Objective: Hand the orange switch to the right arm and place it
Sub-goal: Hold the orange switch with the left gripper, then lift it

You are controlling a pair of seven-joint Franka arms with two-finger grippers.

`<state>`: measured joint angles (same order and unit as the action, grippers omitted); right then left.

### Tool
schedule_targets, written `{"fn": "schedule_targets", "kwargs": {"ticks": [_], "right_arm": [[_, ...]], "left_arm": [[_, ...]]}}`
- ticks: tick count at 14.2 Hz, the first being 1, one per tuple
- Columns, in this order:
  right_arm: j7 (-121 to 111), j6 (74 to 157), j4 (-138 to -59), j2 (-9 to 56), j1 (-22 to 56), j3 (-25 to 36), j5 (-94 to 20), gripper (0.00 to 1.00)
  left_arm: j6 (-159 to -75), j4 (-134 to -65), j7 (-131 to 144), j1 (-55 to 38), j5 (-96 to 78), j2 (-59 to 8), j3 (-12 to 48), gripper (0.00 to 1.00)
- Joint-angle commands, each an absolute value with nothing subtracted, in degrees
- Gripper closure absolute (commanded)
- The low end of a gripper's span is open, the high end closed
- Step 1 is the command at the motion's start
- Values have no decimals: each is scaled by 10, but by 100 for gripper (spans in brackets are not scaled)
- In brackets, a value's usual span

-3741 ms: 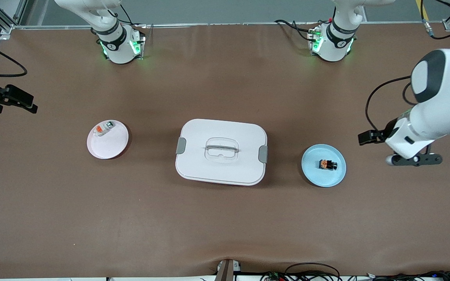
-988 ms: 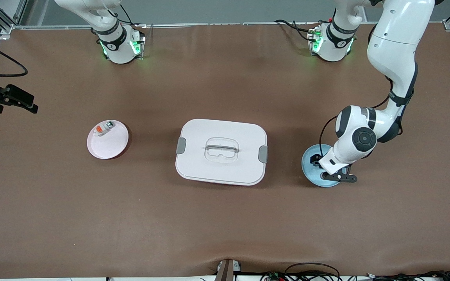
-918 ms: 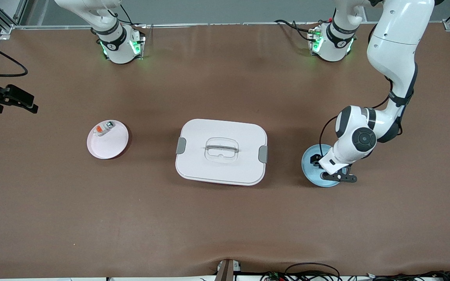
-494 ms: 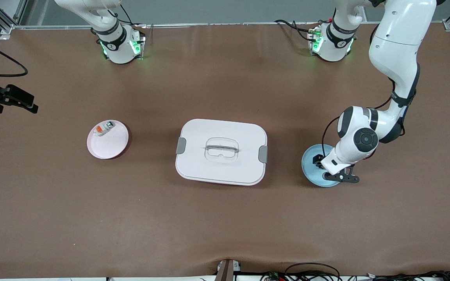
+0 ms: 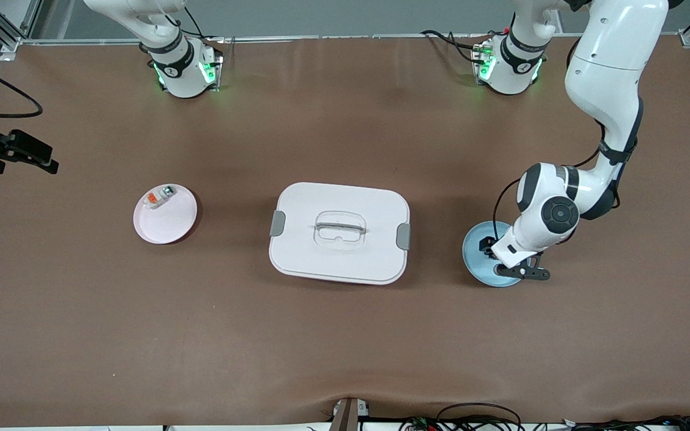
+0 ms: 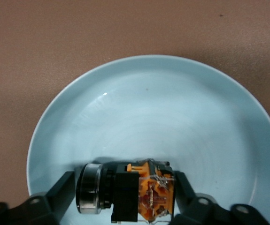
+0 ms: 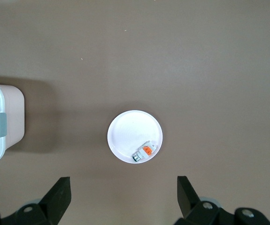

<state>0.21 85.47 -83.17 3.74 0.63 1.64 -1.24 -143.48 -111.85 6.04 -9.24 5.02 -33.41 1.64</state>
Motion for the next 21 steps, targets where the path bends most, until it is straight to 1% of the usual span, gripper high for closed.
{"fn": "schedule_targets", "kwargs": {"ticks": [1, 2, 3, 4, 9, 12, 16, 17, 19, 21], "right_arm": [[-2, 856, -843, 25, 3, 13, -17, 0], [-2, 855, -843, 25, 2, 13, -17, 0], [-2, 855, -843, 25, 2, 13, -17, 0], [-2, 855, -843, 25, 2, 13, -17, 0], [-3, 860, -842, 25, 5, 11, -10, 0], [-2, 860, -839, 25, 2, 12, -11, 0], [-2, 876, -838, 25, 1, 13, -12, 0], [-2, 876, -838, 25, 0, 13, -11, 0], [-2, 876, -838, 25, -1, 14, -10, 0], [-3, 875, -838, 25, -4, 15, -10, 0]], "left_arm": [[-1443, -1121, 70, -92, 59, -334, 18, 44], [-1443, -1121, 72, -91, 58, -334, 18, 55], [-1443, -1120, 76, -91, 55, -332, 18, 64], [-1442, -1120, 85, -91, 54, -330, 18, 68], [-1432, -1119, 98, -90, 52, -312, 18, 68], [-1404, -1116, 131, -91, 49, -290, 19, 68], [-1349, -1114, 160, -91, 31, -244, 20, 68], [-1330, -1113, 163, -91, 12, -227, 19, 68], [-1265, -1099, 180, -88, -24, -188, 18, 68], [-1175, -1056, 206, -70, -49, -167, 19, 68]]}}
